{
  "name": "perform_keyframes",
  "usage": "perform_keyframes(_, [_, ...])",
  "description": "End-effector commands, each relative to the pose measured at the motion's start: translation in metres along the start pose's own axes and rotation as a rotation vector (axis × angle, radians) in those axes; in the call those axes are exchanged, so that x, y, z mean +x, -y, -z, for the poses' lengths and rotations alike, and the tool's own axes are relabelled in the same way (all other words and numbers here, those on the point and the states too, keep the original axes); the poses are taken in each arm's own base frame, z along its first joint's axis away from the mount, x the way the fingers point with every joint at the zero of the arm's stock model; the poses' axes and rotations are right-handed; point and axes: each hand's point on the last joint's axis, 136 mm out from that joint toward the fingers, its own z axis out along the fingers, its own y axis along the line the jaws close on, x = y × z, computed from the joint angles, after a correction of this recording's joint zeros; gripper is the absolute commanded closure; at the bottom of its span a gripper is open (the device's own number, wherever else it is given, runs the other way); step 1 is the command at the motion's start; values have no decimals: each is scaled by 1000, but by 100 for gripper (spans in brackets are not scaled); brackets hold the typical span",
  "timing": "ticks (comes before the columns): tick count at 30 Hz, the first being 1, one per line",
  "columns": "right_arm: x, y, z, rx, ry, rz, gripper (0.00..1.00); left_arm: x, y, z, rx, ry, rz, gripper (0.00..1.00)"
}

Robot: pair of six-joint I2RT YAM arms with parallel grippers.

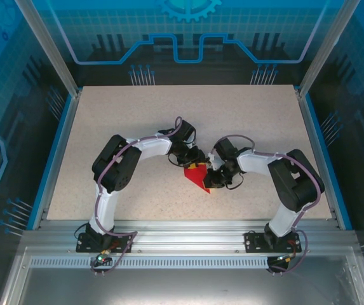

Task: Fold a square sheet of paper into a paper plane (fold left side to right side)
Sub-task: Fourth fold the wing at the center of the table.

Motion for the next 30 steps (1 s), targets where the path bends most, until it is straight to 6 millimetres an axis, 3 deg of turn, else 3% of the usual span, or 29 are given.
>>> perform_keyframes(1, [42,38,-12,172,-139,-66,89,-5,-45,2,-138,-2,53,60])
perform_keyframes(10, [61,52,-15,212,-177,-98,89,-41,-58,12,-86,42,60,58])
perform_keyframes(19, [60,47,-16,184,-175,-94,89,-78,-61,24,-29,66,32,55])
perform_keyframes(23, [58,44,-16,171,-168,-91,89,-90,-72,28,-38,69,48,55])
perform_keyframes(30, [53,42,-16,164,-155,-83,89,-88,-48,71,3,142,-23,52])
